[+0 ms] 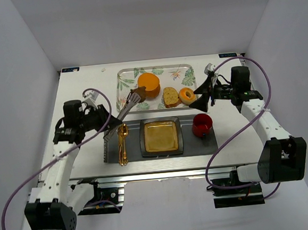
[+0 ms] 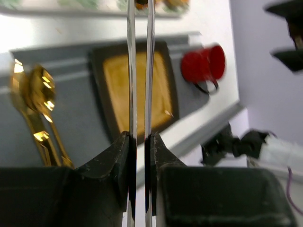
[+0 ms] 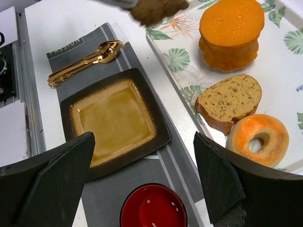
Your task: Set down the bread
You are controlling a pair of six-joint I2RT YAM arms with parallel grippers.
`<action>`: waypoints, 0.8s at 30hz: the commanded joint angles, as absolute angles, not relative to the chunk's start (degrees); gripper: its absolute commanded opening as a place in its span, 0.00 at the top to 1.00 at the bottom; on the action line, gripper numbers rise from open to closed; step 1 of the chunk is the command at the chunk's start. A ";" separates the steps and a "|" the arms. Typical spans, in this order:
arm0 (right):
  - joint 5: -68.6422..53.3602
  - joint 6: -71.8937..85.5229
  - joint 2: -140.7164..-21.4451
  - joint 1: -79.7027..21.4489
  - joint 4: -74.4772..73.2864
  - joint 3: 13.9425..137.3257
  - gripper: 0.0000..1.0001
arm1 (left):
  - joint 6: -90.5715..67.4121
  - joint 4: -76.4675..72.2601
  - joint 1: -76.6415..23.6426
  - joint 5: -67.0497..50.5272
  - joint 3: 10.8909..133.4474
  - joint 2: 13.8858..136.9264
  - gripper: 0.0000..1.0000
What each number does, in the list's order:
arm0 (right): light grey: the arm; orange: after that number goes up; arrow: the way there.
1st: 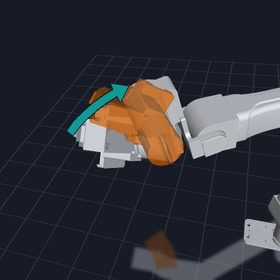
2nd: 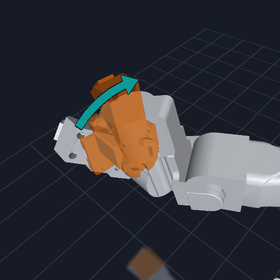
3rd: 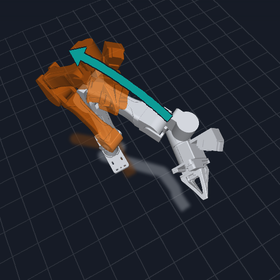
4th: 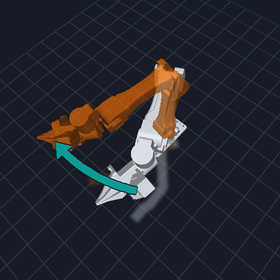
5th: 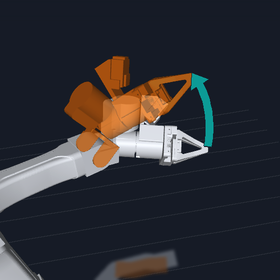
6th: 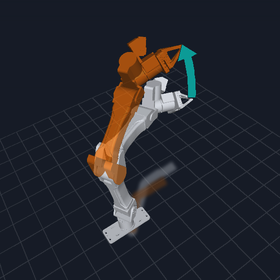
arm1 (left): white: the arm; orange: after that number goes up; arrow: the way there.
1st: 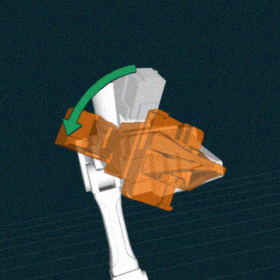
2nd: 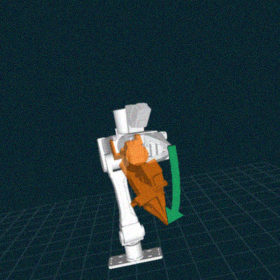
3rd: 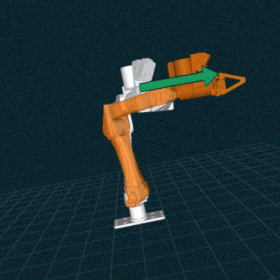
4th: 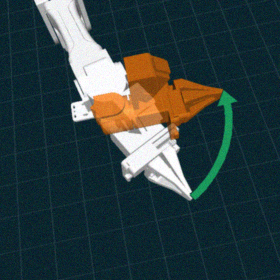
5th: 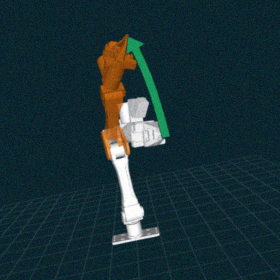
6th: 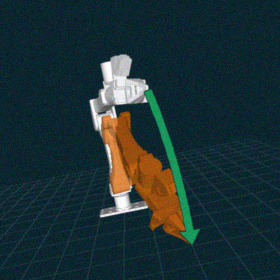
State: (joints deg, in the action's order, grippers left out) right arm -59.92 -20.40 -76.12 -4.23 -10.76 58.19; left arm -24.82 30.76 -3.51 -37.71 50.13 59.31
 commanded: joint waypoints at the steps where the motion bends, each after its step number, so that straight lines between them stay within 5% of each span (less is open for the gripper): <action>1: -61.44 -22.94 -75.32 -4.48 -12.57 58.71 0.11 | -23.55 36.30 -3.95 -46.21 46.33 52.94 1.00; 8: -62.05 -22.85 -77.34 -4.39 -13.27 60.91 0.11 | -26.80 35.08 -9.92 -49.04 39.20 47.55 1.00; 16: -62.05 -22.76 -77.52 -4.40 -13.89 61.17 0.11 | -28.83 26.72 -21.52 -43.34 37.70 56.59 0.98; 22: -61.70 -22.85 -76.64 -4.48 -13.97 60.56 0.11 | -25.93 28.82 -24.79 -36.57 41.30 63.54 0.58; 24: -61.52 -23.03 -76.38 -4.39 -13.89 60.21 0.11 | -25.66 29.09 -24.79 -35.25 42.01 63.20 0.54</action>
State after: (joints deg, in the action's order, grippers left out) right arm -60.60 -21.89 -77.62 -4.25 -13.63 58.72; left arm -27.03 30.17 -24.58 -39.59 38.52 64.07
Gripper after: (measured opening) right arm 0.895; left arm 0.455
